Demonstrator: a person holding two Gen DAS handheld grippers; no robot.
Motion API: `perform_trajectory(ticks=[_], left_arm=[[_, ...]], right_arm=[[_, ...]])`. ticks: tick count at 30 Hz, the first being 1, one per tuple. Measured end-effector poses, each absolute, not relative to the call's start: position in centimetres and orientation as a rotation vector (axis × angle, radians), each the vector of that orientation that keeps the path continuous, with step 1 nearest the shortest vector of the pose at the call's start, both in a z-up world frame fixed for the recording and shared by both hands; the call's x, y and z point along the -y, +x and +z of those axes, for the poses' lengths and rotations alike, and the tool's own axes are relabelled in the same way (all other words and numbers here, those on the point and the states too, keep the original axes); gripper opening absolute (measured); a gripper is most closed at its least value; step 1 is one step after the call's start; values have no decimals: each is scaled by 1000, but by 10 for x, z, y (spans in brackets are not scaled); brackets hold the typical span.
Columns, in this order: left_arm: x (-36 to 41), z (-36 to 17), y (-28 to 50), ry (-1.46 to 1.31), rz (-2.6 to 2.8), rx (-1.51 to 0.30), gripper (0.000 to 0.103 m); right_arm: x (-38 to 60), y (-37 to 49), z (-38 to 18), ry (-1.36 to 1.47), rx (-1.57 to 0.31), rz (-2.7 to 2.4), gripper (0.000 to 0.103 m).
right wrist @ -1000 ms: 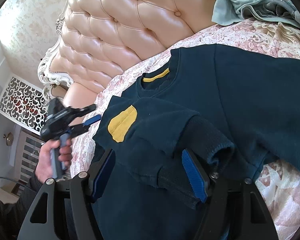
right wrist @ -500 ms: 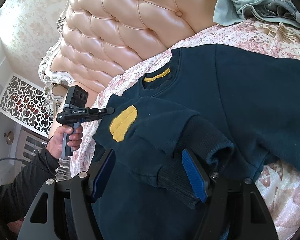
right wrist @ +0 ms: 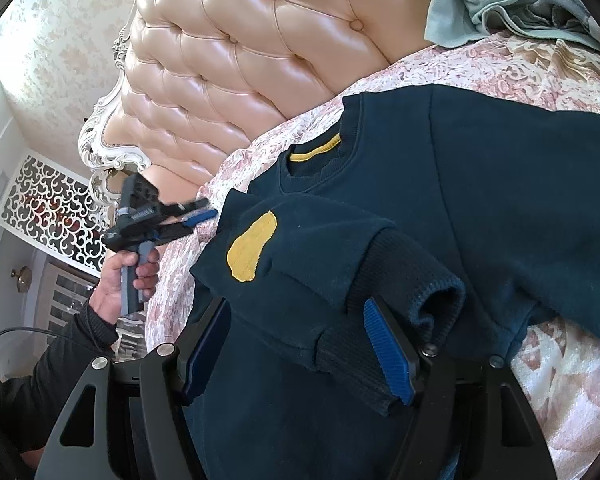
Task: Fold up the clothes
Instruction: 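Open the left tool and lift it away from the sweatshirt, then grasp the second navy sleeve near its cuff with the right tool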
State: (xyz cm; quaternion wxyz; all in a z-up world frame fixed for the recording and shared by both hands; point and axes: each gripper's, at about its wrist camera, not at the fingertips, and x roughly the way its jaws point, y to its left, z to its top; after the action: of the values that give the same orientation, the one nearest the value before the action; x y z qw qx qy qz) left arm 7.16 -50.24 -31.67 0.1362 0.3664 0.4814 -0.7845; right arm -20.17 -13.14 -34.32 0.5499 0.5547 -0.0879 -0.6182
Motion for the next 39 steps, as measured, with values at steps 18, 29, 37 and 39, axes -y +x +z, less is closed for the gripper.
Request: perform_trajectory(ticks=[18,29,37,39], left_arm=[[513,-323,15,1392,-2155,-1164,14],[396,-255,99,996,-2298,-639,61],[243,-306,81,1242,-2198,749,59],[237,-322,69,1295,-2148,976,57]], right_arm=[[131,-203,-343,1307,206,-1453,70],[131,-203,-343,1304,215,-1454,70],[131,-202,-343,1292,222,-1462,70],[131,-202,-343,1292,219,-1462,70]])
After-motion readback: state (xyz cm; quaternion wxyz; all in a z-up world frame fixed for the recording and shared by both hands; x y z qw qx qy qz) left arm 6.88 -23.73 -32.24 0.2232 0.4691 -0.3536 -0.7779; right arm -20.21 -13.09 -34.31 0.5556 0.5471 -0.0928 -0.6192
